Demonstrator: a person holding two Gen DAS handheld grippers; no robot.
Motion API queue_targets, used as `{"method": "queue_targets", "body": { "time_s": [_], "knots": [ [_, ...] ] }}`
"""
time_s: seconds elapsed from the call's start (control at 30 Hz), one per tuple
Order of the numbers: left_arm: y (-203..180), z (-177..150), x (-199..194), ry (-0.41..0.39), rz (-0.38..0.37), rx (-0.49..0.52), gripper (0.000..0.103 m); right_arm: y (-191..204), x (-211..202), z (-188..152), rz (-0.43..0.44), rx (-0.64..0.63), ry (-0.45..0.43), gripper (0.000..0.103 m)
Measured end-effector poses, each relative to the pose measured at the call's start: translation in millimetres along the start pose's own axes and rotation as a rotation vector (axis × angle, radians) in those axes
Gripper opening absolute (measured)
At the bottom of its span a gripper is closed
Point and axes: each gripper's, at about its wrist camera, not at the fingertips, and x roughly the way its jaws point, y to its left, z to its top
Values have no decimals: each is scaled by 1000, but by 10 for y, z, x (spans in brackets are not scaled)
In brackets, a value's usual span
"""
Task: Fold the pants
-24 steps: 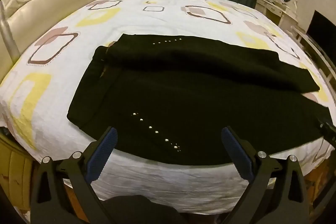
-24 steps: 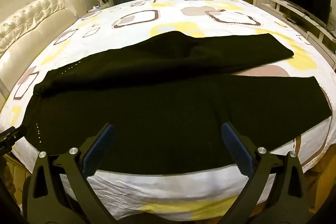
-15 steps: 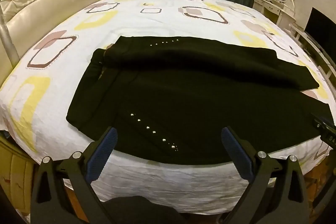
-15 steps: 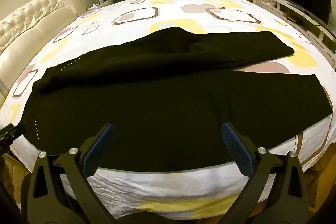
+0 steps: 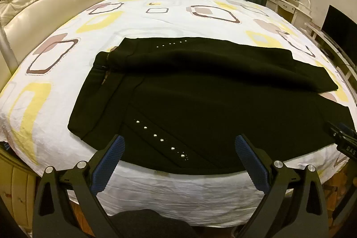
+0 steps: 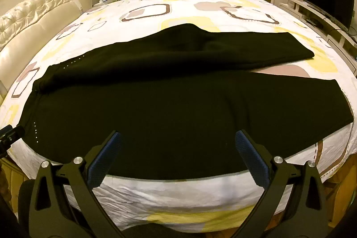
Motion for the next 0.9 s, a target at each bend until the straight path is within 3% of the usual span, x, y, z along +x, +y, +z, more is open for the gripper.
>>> {"method": "queue_targets", "body": {
  "time_s": [0.9],
  "knots": [
    [-23,-3,-25,-8,-6,11,99,24,32,-48,-3,-4,6,101]
  ]
}}
